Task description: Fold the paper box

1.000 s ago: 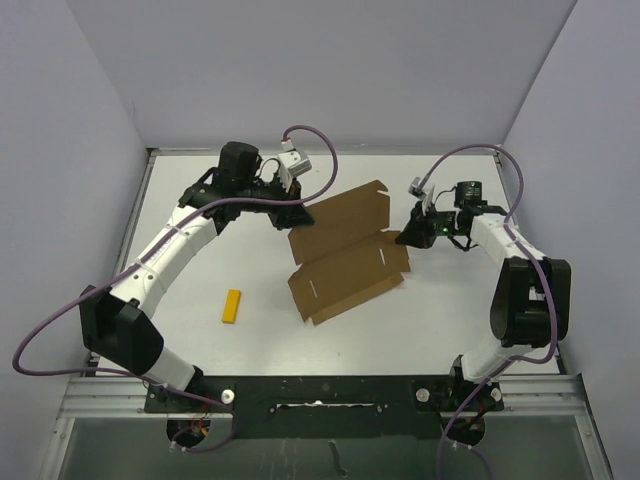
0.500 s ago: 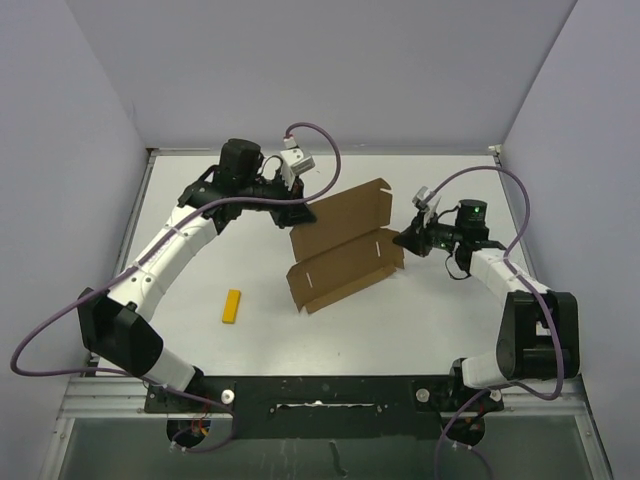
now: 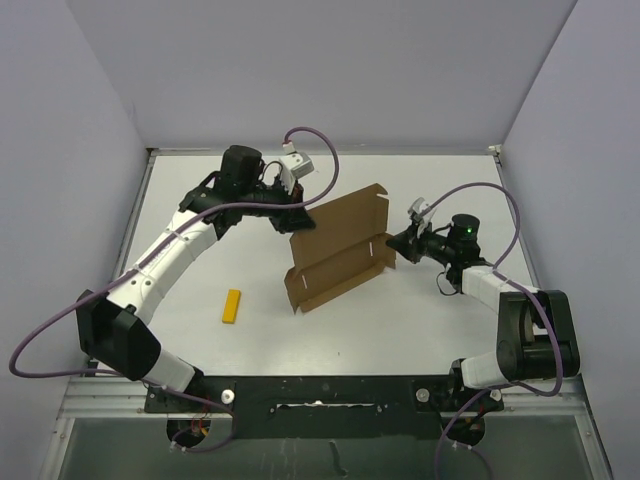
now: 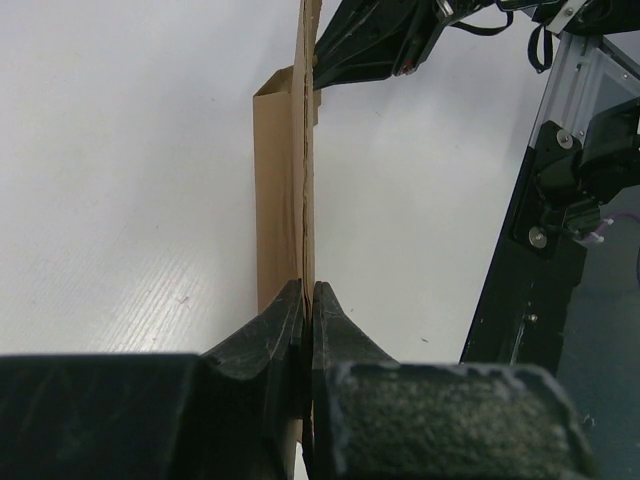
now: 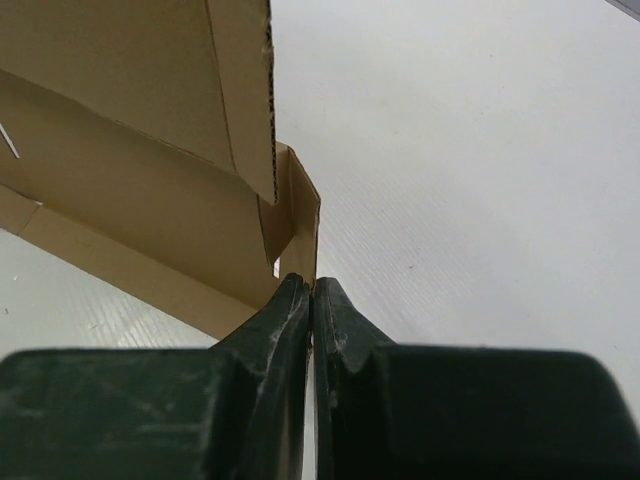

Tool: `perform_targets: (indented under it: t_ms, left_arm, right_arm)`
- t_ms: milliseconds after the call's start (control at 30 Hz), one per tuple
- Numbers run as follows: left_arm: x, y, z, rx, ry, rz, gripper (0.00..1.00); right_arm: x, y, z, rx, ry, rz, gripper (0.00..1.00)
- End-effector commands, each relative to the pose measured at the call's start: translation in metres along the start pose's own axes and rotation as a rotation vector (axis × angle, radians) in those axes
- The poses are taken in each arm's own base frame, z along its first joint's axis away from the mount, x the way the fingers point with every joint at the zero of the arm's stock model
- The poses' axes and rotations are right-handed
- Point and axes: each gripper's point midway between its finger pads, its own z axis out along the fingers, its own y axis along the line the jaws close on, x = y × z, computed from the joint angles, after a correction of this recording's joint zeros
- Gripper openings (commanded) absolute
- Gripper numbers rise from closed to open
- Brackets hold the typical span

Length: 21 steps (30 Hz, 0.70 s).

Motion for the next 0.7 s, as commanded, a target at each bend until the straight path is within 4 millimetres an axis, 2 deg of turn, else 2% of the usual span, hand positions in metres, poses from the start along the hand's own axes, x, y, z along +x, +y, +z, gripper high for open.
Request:
perform_targets:
  t_ms: [0, 367, 667]
  left_arm:
    - [-0.025, -0.013, -0.014, -0.013, -0.101, 0.064, 0.0]
    - [-0.023, -0.01, -0.012, -0.022, -0.088, 0.061, 0.0]
    - [-0.016, -0.011, -0.011, -0.017, -0.074, 0.062, 0.0]
  right_arm:
    - [-0.026, 0.01, 0.0, -0.058, -0.082, -0.108, 0.0]
    - [-0.025, 0.025, 0.0, -0.156, -0.072, -0.087, 0.06]
    - [-0.025, 0.032, 0.001, -0.231, -0.061, -0.018, 0.18]
